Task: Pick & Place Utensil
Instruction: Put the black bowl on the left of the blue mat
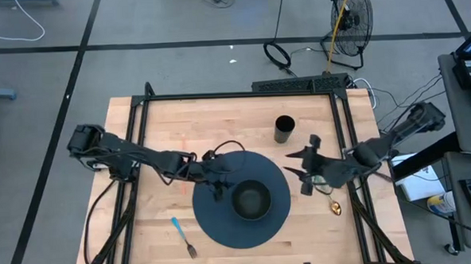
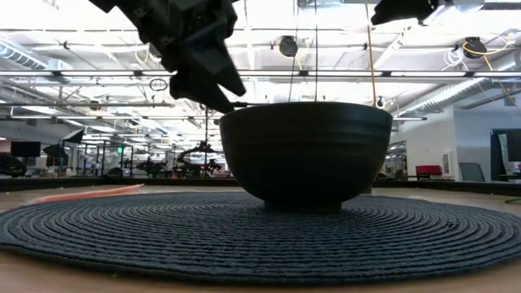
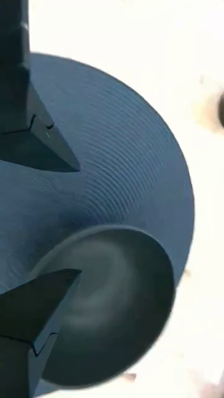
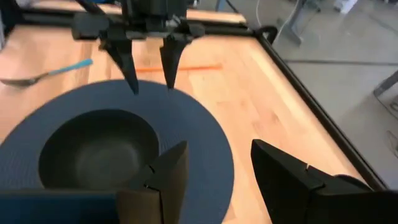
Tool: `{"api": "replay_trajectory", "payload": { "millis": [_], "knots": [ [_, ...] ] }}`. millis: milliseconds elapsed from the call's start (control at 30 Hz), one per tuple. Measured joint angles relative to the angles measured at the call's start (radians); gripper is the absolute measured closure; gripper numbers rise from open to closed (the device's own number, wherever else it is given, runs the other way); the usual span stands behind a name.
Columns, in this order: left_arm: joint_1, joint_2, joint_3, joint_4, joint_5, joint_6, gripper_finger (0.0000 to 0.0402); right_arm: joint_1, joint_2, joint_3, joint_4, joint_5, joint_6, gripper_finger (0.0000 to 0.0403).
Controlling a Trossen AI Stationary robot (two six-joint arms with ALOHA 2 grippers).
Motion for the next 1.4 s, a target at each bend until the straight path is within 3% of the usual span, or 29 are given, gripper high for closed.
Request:
{"api": "replay_trajectory", "payload": {
  "millis": [267, 833, 1400],
  "knots": [
    [0.022, 0.090, 0.086, -0.065, 0.084, 0.022, 0.0133, 0.039, -0.098, -0.134, 0.193, 0.000, -0.110, 0.0231],
    [0.046, 0.157, 0.098, -0.046, 0.207, 0.067, 0.0133, 0.039, -0.101, -0.140, 0.187, 0.000, -0.135, 0.0232],
    [0.055, 0.209, 0.097, -0.033, 0.231, 0.044, 0.0133, 0.039, -0.101, -0.140, 0.188, 0.000, -0.138, 0.0232]
  ]
}}
